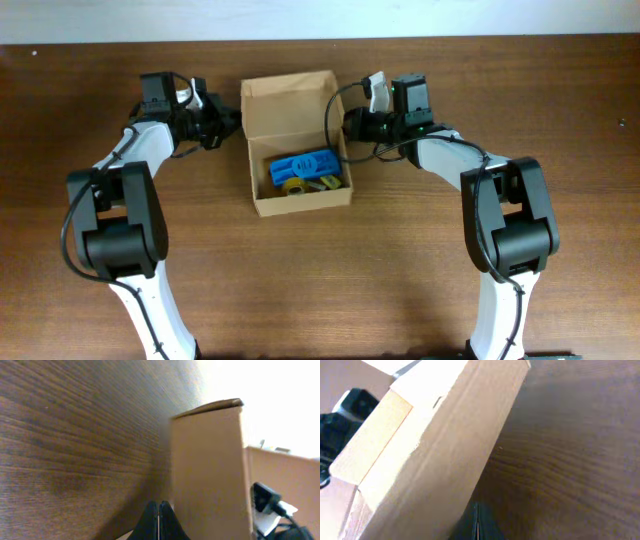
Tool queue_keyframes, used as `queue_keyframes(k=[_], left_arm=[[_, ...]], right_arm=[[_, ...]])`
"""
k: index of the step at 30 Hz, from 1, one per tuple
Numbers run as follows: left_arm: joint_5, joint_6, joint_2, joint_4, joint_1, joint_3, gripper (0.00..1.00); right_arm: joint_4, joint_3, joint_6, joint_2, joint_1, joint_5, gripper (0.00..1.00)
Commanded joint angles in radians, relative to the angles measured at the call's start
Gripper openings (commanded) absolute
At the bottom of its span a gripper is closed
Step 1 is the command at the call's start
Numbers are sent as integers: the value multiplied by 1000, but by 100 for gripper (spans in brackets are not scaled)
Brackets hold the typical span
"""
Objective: Pack container
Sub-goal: 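Grip the lid with both grippers and fold it forward over the box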
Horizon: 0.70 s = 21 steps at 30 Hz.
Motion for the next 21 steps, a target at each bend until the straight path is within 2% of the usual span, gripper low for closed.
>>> queue_keyframes(k=[1,3,6,13,15,21], left_arm=[[40,70,5,23,-10,8,2],[58,67,5,50,-28,8,2],[134,51,5,179,-29,32,2],[294,52,5,179,-28,169,2],[341,52,5,178,-28,186,2],[431,52,4,93,-58,188,2]], right_arm=[[41,15,-49,-11,5,-58,4],[101,15,-50,-11,5,-114,3],[171,15,-51,-15,4,-148,4],[168,15,-84,-91,3,-173,4],[124,15,-85,-147,2,-159,4],[-169,15,-129,-315,9,-113,3]])
